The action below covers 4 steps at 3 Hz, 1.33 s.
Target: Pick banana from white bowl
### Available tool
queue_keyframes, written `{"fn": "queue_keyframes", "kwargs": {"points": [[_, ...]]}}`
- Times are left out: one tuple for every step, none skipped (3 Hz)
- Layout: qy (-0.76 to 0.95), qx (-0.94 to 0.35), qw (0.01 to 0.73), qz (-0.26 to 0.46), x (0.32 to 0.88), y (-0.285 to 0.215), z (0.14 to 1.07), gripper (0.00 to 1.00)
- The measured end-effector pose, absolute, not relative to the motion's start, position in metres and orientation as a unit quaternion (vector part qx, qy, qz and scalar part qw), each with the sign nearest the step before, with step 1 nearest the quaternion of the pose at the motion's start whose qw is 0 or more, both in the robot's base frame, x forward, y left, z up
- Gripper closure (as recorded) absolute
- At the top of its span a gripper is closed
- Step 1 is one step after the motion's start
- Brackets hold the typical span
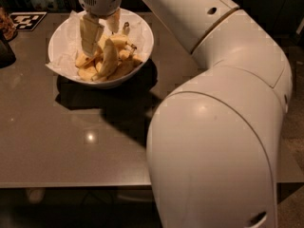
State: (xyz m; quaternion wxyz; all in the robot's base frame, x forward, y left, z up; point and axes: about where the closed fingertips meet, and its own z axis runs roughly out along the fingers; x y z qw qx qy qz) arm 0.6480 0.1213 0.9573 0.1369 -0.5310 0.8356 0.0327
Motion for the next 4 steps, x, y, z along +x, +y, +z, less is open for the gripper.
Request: {"fn": "queue_keyframes", "kwargs": {"points": [[0.838, -0.529, 0.124, 0.047, 0.654, 0.124, 0.943, 0.34], [0.84, -0.528, 0.113, 0.056, 0.657, 0.126, 0.933, 0.36], [0.842, -0.525, 0.106, 0.057, 0.66, 0.125, 0.926, 0.54], [0.842, -0.525, 0.105, 0.057, 0.66, 0.125, 0.926, 0.77]]}}
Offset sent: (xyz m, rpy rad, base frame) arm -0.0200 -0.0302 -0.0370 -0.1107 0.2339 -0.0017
